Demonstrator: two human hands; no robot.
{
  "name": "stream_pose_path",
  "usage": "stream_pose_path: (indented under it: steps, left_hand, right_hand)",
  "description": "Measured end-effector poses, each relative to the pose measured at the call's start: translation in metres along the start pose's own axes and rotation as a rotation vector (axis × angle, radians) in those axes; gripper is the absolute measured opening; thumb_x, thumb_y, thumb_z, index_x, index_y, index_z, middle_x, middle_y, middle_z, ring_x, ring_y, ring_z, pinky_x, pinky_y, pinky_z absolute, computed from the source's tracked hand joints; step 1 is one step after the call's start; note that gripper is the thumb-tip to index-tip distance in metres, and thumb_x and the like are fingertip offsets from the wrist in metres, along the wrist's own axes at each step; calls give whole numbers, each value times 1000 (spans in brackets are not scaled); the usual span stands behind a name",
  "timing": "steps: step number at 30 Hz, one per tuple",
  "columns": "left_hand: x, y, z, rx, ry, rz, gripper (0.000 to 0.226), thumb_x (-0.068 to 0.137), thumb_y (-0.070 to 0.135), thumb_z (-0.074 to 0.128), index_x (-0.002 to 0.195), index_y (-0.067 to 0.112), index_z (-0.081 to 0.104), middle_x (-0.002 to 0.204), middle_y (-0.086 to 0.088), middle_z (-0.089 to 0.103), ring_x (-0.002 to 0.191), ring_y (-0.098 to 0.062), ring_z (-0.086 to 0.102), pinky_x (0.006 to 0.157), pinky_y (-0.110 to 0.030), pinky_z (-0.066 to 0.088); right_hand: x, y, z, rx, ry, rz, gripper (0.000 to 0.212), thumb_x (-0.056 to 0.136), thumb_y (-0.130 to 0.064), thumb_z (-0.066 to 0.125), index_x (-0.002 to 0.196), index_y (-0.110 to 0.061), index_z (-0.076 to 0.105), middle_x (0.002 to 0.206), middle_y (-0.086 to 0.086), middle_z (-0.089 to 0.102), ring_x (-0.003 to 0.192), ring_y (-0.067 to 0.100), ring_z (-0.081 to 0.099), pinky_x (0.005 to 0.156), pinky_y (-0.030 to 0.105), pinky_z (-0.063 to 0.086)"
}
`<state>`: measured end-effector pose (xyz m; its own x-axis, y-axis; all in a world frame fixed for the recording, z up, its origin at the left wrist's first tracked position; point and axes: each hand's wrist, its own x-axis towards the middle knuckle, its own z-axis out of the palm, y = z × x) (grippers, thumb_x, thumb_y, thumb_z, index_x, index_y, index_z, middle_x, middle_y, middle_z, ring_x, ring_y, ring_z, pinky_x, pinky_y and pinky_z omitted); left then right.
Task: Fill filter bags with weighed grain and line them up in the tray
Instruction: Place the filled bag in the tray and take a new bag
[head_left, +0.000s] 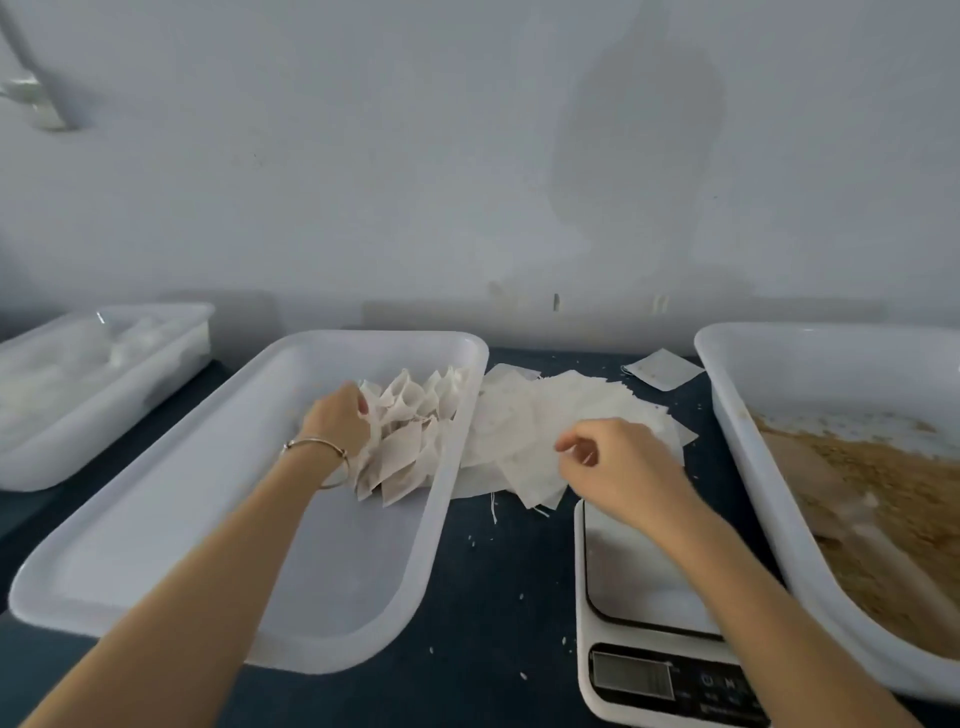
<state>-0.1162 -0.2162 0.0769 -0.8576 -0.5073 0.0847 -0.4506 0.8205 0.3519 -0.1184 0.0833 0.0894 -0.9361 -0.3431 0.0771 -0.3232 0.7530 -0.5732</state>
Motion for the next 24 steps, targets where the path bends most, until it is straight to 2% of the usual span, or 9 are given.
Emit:
stream_pose_path:
  steps: [4, 7, 10, 13, 15, 17, 19, 21, 24]
  left_hand:
    - [-6, 6, 19, 178, -148, 119, 25, 93, 19, 46, 104, 1, 60, 105, -18, 63, 100, -32, 59, 76, -28, 38]
    - [-17, 28, 11, 234, -52, 246, 34, 93, 26, 49, 121, 7, 52, 121, -16, 51, 111, -34, 51, 89, -36, 41]
    - [-40, 74, 2, -66, 55, 422, 25, 90, 14, 51, 114, 10, 54, 118, -9, 54, 105, -28, 53, 91, -35, 39]
    - [-60, 120, 11, -217, -83, 503, 23, 93, 9, 47, 115, 8, 53, 112, -8, 63, 101, -24, 58, 88, -30, 41]
    - [-68, 141, 29, -85, -236, 476, 32, 93, 5, 44, 125, 5, 44, 120, -13, 56, 107, -27, 55, 89, -31, 41]
    - [-74, 150, 50, 135, -354, 424, 39, 91, 3, 45, 129, 3, 37, 127, -16, 49, 115, -31, 51, 94, -35, 41]
    - [-81, 149, 69, 255, -421, 382, 37, 92, 3, 45, 128, 1, 38, 131, -18, 44, 120, -32, 48, 98, -37, 39]
    - [-85, 144, 82, 292, -426, 349, 37, 93, 4, 45, 129, 1, 38, 134, -18, 42, 123, -33, 45, 99, -38, 38]
    - [-88, 134, 90, 294, -308, 355, 33, 94, 5, 45, 127, 7, 43, 130, -13, 43, 120, -30, 43, 91, -37, 41]
  right_hand:
    - [36, 9, 35, -125, -83, 3, 43, 89, -27, 51, 132, -23, 51, 128, 1, 52, 113, 21, 53, 89, 34, 46]
    - [50, 16, 56, -250, -190, 17, 57, 88, -33, 53, 142, -25, 35, 140, 4, 35, 126, 26, 38, 93, 40, 44]
    - [53, 19, 68, -400, -193, 36, 48, 84, -41, 56, 126, -19, 48, 128, 3, 39, 120, 28, 37, 90, 42, 44]
    - [55, 19, 72, -423, -71, -3, 23, 90, -19, 48, 107, -16, 63, 112, 3, 57, 106, 27, 54, 77, 33, 40]
    - [53, 20, 72, -370, -72, 9, 24, 90, -25, 47, 105, -14, 62, 108, 4, 60, 102, 26, 57, 75, 33, 41]
    - [49, 22, 71, -347, -117, 37, 37, 87, -38, 51, 116, -15, 54, 116, 5, 51, 110, 27, 49, 82, 38, 44]
    - [46, 23, 72, -405, -135, 22, 33, 90, -30, 52, 120, -17, 51, 121, 7, 46, 114, 29, 45, 85, 39, 43]
    - [47, 22, 71, -404, -64, -6, 19, 91, -16, 47, 107, -14, 59, 115, 8, 56, 108, 29, 53, 77, 35, 41]
    - [49, 24, 67, -332, -17, -4, 17, 90, -15, 48, 89, -12, 65, 98, 8, 66, 95, 29, 60, 68, 29, 34]
